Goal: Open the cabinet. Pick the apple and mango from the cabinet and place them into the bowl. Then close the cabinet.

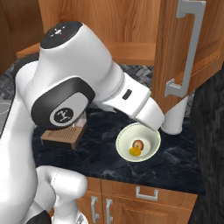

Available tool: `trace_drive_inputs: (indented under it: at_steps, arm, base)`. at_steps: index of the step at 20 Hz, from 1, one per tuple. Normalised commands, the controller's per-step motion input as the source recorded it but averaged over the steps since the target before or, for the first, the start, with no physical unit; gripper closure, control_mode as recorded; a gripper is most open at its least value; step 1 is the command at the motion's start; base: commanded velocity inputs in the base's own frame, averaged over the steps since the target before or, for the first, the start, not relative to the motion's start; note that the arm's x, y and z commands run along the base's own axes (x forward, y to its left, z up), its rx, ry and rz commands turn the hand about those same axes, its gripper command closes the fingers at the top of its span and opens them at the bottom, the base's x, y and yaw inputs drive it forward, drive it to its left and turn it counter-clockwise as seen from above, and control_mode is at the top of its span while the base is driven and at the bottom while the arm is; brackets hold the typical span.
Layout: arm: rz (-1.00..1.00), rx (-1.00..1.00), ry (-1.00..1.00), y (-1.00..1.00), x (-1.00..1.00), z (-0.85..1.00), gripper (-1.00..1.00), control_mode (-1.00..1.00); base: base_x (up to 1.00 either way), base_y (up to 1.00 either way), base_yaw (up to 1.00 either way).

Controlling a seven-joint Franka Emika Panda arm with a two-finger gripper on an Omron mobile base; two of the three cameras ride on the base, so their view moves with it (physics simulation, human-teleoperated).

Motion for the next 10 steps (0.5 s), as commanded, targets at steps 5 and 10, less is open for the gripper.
trace_drive_inputs:
  at_steps: [5,10]
  arm:
    - [0.00,-0.01,-0.06,-0.20,0.00,0.00,-1.00,-1.00]
    - [0.00,-0.01,-0.16,-0.20,0.00,0.00,-1.00,-1.00]
  base:
    - [0.00,0.00,0.00]
    - [0.00,0.00,0.00]
